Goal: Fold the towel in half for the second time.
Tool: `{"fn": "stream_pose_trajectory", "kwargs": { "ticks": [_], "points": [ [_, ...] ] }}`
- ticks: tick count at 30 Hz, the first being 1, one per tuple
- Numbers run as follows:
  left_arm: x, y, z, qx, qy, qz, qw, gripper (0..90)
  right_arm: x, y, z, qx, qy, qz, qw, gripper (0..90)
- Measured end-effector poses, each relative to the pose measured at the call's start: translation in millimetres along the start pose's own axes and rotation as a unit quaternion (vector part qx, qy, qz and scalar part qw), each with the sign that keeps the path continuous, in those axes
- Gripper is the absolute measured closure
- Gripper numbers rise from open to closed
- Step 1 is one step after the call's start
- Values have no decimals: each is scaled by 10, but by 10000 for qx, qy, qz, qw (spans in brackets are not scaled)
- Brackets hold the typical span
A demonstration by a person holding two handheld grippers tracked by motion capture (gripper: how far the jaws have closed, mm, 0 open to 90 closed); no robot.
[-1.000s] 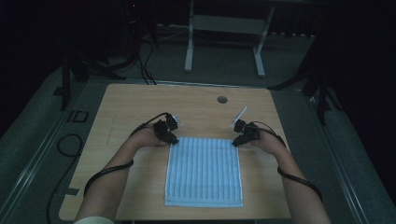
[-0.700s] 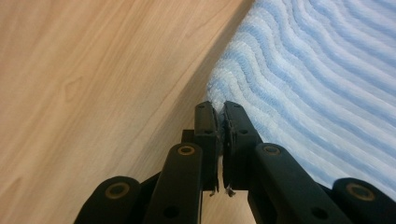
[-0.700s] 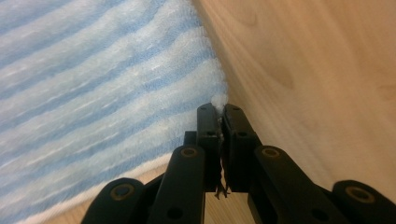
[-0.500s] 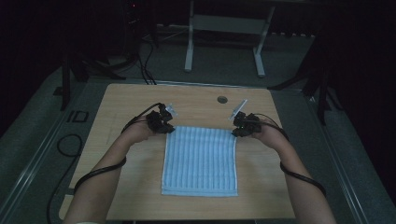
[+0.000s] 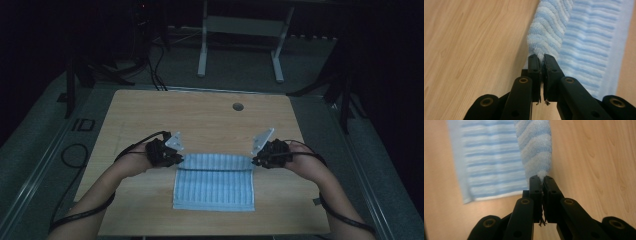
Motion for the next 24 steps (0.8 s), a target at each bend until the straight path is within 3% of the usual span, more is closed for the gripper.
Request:
{"fn": "stream_pose_trajectory", "kwargs": {
  "ticks": [2,7,10,12,13,14,15,17,19,21,23,24],
  "points": [
    [93,-33,-83,-111,12,-104,9999,857,46,-23,163,91,-11,-72,9999,862],
    [238,-119,-356,-202,-207,-276,9992,854,98,-138,549,180,43,-284,9994,858],
    [239,-194,-568,-308,-384,-235,9985,849,35,-211,735,182,175,-310,9992,855],
    [188,-263,-697,-271,-603,-122,9977,841,-57,-257,848,243,279,-200,9991,845],
    [167,-299,-758,-402,-604,-51,9974,836,-110,-279,889,173,381,-156,9990,843],
    [145,-328,-807,-406,-669,7,9969,813,-164,-298,932,174,445,-113,9988,836],
    [126,-352,-838,-380,-866,98,9955,779,-213,-317,973,221,501,-63,9985,798],
    [142,-378,-871,-545,-911,153,9942,705,-266,-354,1029,326,661,41,9973,701],
    [194,-358,-839,-408,-841,31,9956,607,-243,-378,1019,338,664,-17,9972,701],
    [202,-305,-774,-164,-684,-109,9975,610,-196,-386,930,171,591,-143,9980,780],
    [131,-249,-760,-198,-550,-27,9983,632,-188,-365,825,-7,518,-341,9981,852],
    [72,-228,-767,-199,-537,-13,9984,642,-220,-346,765,-84,603,-440,9972,871]
  ]
}}
Point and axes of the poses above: each handheld gripper's, and its own axes: x roughly backward along the jaws, y roughly out of its top, z roughly to its left, the point moved 1 cm from there along -x, roughly forward along the jaws, and after that the axes turned 10 degrees about y, right-handed, at the moved point
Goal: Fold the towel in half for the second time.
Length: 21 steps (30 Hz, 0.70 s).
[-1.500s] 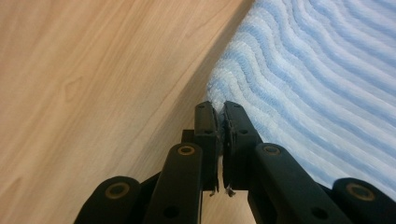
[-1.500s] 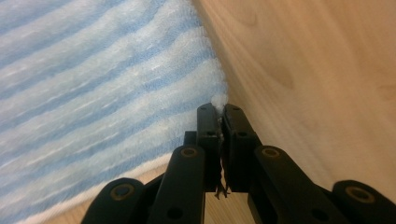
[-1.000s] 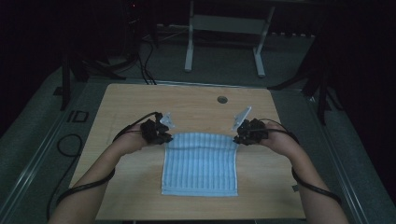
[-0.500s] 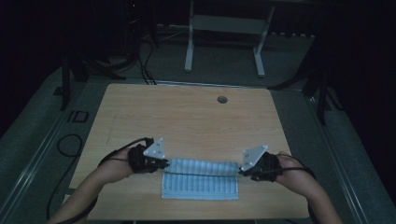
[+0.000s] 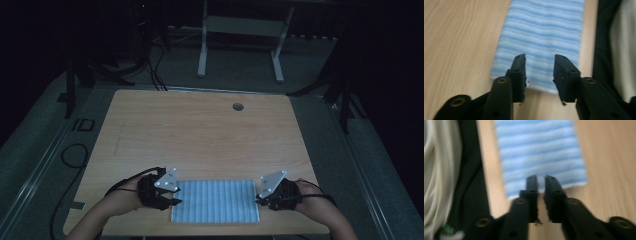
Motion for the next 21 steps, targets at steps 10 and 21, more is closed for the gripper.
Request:
{"fn": "stream_pose_trajectory", "kwargs": {
  "ticks": [10,21],
  "points": [
    [-555,-77,103,393,-62,362,9986,636,-628,14,-353,-381,85,359,9986,870],
    [-708,-72,456,700,-77,351,9969,635,-651,-1,-756,-675,126,158,9975,870]
  ]
}}
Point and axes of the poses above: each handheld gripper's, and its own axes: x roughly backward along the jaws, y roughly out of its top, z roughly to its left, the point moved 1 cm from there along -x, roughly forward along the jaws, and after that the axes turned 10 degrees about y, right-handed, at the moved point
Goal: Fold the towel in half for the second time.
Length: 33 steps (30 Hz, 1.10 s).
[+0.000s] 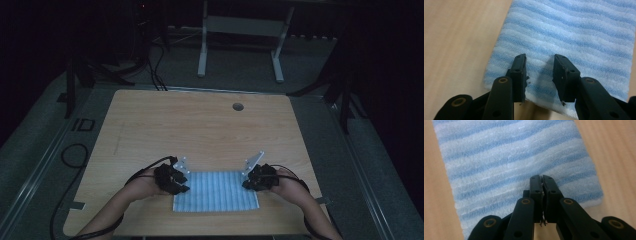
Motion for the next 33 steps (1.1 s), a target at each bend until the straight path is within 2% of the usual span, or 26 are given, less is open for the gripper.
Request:
{"fn": "stream_pose_trajectory", "kwargs": {
  "ticks": [4,8,9,10,12,19,24,33],
  "points": [
    [-36,39,118,41,46,25,10000,634,-3,56,-166,-114,18,-36,9999,871],
    [-75,83,244,86,86,47,9999,631,0,127,-299,-177,-44,45,9998,870],
    [-75,83,244,86,86,47,9999,630,0,127,-299,-177,-44,45,9998,870],
    [-96,115,322,109,89,97,9999,630,2,146,-329,-205,-71,71,9997,870],
    [-117,147,392,137,100,147,9997,626,3,198,-433,-249,-122,110,9996,870],
    [-192,217,618,349,74,143,9993,623,17,256,-627,-403,-176,96,9990,865],
    [-233,252,712,455,107,84,9989,622,36,251,-741,-570,-130,15,9983,862],
    [-264,304,794,446,220,148,9987,615,43,249,-827,-720,-127,-113,9973,861]
  ]
}}
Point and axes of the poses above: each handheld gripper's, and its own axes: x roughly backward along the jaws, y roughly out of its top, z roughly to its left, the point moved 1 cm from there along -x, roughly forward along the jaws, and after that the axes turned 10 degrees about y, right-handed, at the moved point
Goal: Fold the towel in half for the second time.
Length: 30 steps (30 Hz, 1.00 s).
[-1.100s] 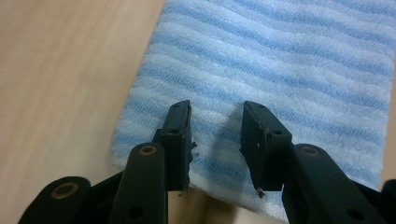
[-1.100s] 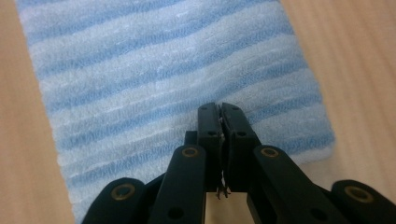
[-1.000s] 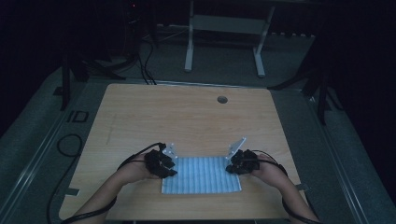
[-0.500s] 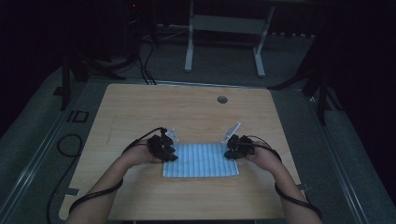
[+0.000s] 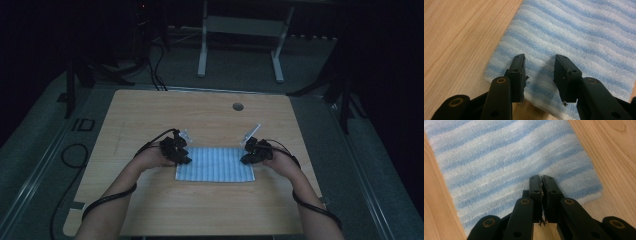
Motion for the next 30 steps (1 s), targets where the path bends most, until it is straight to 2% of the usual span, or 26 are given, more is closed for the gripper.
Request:
{"fn": "stream_pose_trajectory", "kwargs": {
  "ticks": [4,8,10,13,15,17,19,20,21,22,24,27,29,30],
  "points": [
    [28,13,-9,22,34,1,10000,599,21,11,25,3,-5,-7,10000,832],
    [128,59,-55,84,118,-225,9996,506,109,35,95,82,-67,-164,9998,783],
    [181,89,-79,161,24,-386,9991,480,146,66,140,180,-139,-245,9994,741],
    [224,127,-105,206,92,-422,9989,403,190,123,209,256,-98,-533,9982,596],
    [236,136,-104,380,71,-478,9981,370,208,157,239,264,-123,-724,9969,503],
    [255,131,-107,504,151,-630,9966,336,212,181,250,200,-130,-863,9960,427],
    [270,114,-116,626,69,-794,9949,254,204,189,255,90,34,-1036,9946,324],
    [276,107,-127,661,106,-854,9941,225,198,185,257,27,106,-1112,9937,270],
    [274,99,-136,701,119,-880,9936,219,187,174,261,55,196,-1133,9934,216],
    [269,90,-148,713,146,-868,9936,184,175,163,268,64,172,-1179,9929,184],
    [247,61,-169,744,200,-856,9933,155,152,135,263,-111,114,-1330,9910,175],
    [234,-2,-193,806,310,-873,9924,102,121,70,262,-190,15,-1453,9892,128],
    [234,-66,-203,888,376,-936,9909,84,116,26,270,-173,-171,-1587,9870,124],
    [234,-66,-203,888,376,-936,9909,84,116,26,270,-173,-171,-1587,9870,124]
  ]
}}
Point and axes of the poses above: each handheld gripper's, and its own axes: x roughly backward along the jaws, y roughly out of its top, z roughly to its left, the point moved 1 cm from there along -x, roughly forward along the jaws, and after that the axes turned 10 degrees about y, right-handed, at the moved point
